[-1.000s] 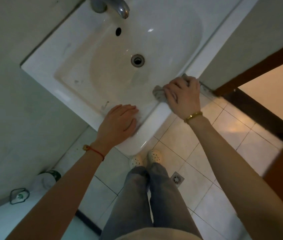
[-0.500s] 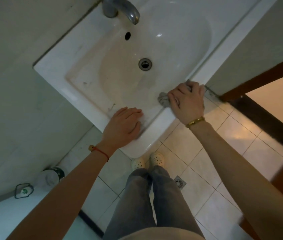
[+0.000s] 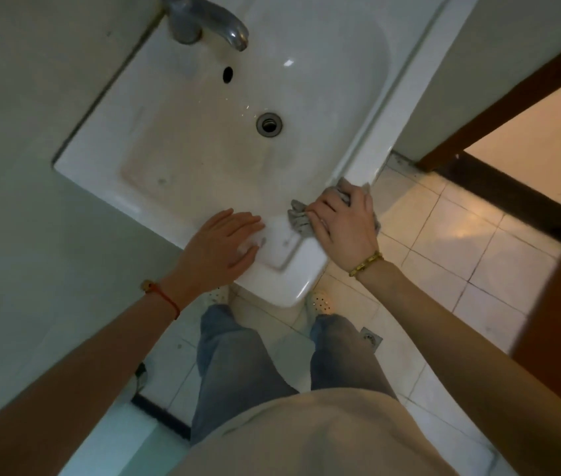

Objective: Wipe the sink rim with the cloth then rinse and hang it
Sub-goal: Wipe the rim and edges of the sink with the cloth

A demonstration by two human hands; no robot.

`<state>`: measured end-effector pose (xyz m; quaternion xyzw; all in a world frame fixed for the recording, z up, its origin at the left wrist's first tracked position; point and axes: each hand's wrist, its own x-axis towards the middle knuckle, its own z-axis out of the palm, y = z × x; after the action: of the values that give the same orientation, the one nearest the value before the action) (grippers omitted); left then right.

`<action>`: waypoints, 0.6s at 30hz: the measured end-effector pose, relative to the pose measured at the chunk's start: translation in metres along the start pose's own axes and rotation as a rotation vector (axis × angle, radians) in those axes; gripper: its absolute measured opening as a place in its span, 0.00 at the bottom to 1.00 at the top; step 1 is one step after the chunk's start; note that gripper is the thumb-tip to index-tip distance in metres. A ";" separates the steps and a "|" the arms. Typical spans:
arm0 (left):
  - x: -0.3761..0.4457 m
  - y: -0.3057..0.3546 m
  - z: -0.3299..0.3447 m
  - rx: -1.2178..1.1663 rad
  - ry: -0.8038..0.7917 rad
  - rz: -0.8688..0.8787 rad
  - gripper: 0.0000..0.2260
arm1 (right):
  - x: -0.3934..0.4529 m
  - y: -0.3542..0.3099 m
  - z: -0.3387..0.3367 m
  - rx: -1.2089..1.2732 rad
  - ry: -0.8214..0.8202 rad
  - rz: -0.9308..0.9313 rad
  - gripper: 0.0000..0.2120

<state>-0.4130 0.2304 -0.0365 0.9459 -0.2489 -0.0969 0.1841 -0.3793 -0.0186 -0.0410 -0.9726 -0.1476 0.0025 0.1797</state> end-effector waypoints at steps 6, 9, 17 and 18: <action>-0.012 -0.065 -0.025 0.006 -0.091 0.155 0.22 | -0.034 -0.061 0.021 -0.019 0.088 0.248 0.11; -0.010 -0.088 -0.030 0.016 -0.120 0.244 0.23 | -0.049 -0.095 0.033 -0.057 0.153 0.391 0.10; 0.005 -0.118 -0.025 0.048 -0.135 0.433 0.23 | -0.062 -0.169 0.057 -0.103 0.245 0.683 0.12; 0.005 -0.119 -0.024 0.054 -0.130 0.443 0.22 | -0.067 -0.164 0.055 -0.137 0.228 0.639 0.13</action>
<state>-0.3508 0.3315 -0.0624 0.8647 -0.4640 -0.1081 0.1591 -0.4930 0.1274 -0.0380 -0.9735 0.1855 -0.0601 0.1194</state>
